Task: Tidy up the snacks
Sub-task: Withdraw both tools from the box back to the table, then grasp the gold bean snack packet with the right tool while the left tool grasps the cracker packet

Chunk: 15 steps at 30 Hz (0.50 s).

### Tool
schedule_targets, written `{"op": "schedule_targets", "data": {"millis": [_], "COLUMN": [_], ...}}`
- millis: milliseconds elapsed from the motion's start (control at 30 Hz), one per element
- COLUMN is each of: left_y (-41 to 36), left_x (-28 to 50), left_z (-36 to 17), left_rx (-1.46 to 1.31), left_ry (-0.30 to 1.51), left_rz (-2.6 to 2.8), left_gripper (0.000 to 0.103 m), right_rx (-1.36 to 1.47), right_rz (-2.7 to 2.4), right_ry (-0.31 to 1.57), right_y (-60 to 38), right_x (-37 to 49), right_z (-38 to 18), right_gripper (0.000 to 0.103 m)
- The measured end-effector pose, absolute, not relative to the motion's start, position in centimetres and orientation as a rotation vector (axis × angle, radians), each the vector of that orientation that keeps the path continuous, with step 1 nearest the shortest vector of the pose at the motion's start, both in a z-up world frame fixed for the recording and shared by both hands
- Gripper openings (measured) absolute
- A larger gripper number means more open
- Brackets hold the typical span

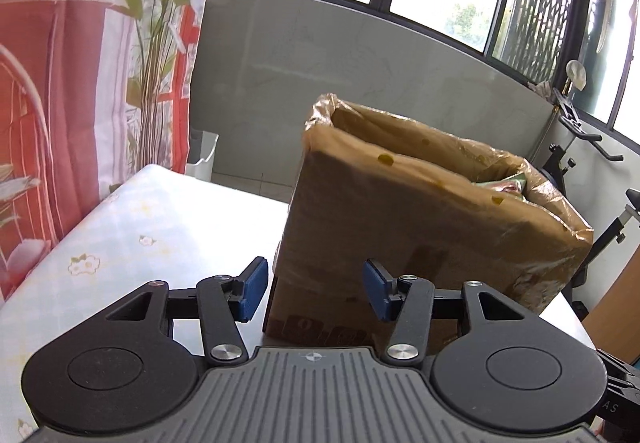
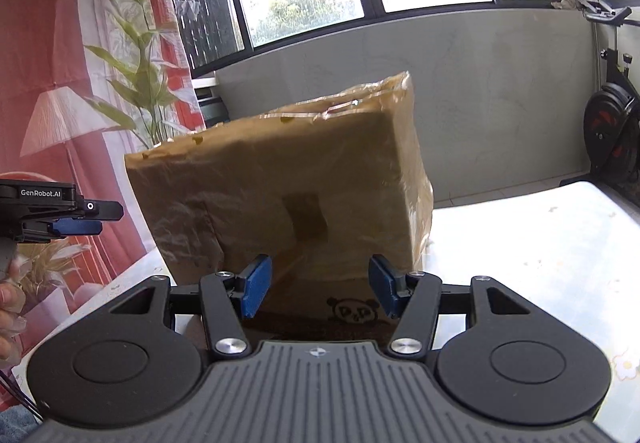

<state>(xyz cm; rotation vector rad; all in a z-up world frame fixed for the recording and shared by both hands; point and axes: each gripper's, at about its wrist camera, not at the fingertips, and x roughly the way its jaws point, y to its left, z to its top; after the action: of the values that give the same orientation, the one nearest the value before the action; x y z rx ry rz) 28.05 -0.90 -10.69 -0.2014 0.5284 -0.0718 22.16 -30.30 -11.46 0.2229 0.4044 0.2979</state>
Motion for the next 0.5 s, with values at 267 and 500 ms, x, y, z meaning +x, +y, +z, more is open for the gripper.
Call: {"op": "schedule_targets", "data": {"millis": [267,500], "left_y": [0.4,1.7], "left_x": [27.7,27.6], "left_z": [-14.1,-16.3], "left_rx": [-0.221,-0.195], "left_ry": [0.617,0.653], "left_rz": [-0.022,0.014], "left_gripper": [0.055,0.055], "right_rx": [0.239,0.272], "right_rz": [0.344,0.326], "right_ry": [0.59,0.734], "right_y": [-28.4,-26.3], "right_x": [24.8,27.9], "right_z": [-13.3,-14.0], "right_gripper": [0.058,0.058]}}
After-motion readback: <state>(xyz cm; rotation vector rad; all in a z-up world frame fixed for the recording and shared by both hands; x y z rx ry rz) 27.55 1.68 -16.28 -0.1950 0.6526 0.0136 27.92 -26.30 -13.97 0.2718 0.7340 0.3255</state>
